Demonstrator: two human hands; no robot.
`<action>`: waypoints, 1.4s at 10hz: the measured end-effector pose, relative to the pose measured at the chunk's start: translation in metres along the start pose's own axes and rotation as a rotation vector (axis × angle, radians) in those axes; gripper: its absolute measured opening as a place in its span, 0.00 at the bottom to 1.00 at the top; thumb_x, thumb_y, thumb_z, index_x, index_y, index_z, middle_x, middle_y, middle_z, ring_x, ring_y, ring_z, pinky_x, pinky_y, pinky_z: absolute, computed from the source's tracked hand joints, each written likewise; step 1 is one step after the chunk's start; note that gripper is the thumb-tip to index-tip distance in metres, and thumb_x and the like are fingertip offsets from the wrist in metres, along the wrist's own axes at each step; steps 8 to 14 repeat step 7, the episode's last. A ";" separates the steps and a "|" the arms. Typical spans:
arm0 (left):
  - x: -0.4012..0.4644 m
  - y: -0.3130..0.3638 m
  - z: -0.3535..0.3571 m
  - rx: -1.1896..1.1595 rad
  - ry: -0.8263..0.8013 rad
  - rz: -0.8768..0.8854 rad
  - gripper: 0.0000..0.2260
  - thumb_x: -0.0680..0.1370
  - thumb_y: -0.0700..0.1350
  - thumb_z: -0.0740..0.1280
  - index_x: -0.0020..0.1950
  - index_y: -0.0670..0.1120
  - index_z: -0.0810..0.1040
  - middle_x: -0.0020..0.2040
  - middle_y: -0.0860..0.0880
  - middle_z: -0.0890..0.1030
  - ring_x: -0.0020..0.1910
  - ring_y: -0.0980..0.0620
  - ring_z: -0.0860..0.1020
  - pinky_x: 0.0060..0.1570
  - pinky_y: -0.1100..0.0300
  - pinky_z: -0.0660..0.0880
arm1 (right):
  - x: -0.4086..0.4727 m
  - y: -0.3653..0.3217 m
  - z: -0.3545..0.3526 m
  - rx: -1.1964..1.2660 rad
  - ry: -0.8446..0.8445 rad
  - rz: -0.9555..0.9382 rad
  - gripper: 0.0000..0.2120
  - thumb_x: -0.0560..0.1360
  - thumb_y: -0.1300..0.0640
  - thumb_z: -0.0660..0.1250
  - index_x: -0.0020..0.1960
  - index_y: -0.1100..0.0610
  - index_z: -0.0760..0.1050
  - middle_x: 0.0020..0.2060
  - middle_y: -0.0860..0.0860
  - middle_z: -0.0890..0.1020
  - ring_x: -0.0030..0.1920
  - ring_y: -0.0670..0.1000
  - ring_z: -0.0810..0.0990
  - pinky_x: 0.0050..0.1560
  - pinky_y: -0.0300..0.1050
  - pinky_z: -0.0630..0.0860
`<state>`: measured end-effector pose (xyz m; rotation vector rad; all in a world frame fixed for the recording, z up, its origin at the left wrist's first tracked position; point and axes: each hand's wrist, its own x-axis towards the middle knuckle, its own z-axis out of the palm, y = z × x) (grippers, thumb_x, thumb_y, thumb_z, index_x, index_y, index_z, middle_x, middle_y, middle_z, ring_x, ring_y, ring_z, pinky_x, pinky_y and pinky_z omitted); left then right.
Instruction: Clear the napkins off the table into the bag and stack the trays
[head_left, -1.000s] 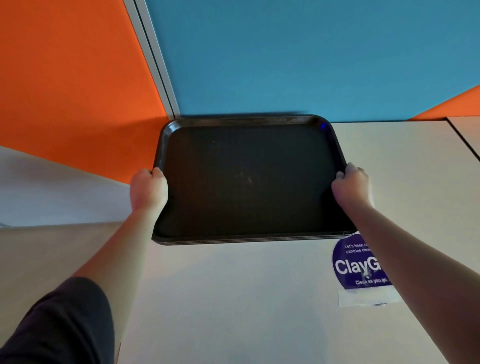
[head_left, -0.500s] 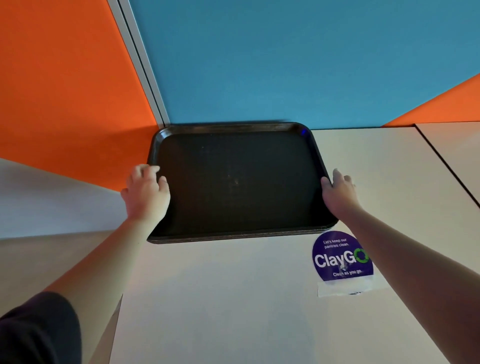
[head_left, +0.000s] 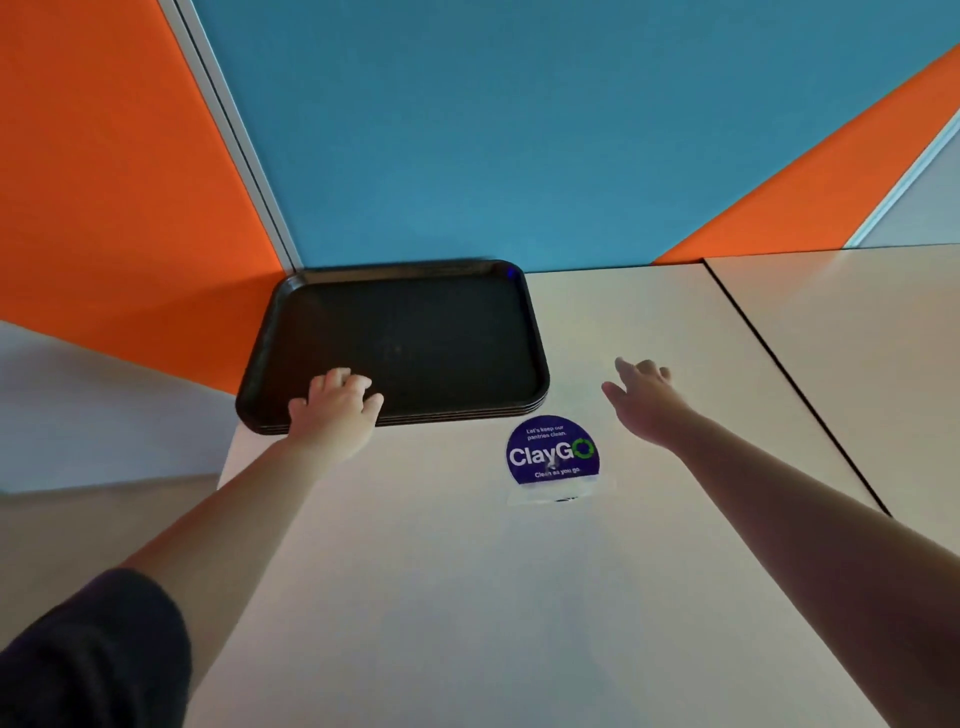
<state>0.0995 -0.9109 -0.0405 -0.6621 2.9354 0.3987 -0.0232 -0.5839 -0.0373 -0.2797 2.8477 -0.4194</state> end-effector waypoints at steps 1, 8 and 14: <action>-0.027 0.051 0.003 -0.015 0.037 -0.019 0.18 0.80 0.52 0.54 0.68 0.50 0.68 0.72 0.47 0.63 0.70 0.45 0.60 0.64 0.43 0.60 | -0.013 0.039 -0.017 -0.006 0.008 -0.047 0.22 0.80 0.51 0.53 0.70 0.59 0.59 0.66 0.62 0.65 0.67 0.62 0.61 0.63 0.58 0.66; -0.121 0.356 0.013 0.013 -0.010 0.166 0.29 0.78 0.62 0.45 0.76 0.50 0.51 0.78 0.48 0.48 0.76 0.47 0.46 0.71 0.40 0.43 | -0.074 0.214 -0.146 -0.104 0.077 -0.260 0.23 0.80 0.51 0.52 0.72 0.58 0.56 0.71 0.59 0.60 0.70 0.60 0.58 0.65 0.59 0.63; -0.121 0.356 0.013 0.013 -0.010 0.166 0.29 0.78 0.62 0.45 0.76 0.50 0.51 0.78 0.48 0.48 0.76 0.47 0.46 0.71 0.40 0.43 | -0.074 0.214 -0.146 -0.104 0.077 -0.260 0.23 0.80 0.51 0.52 0.72 0.58 0.56 0.71 0.59 0.60 0.70 0.60 0.58 0.65 0.59 0.63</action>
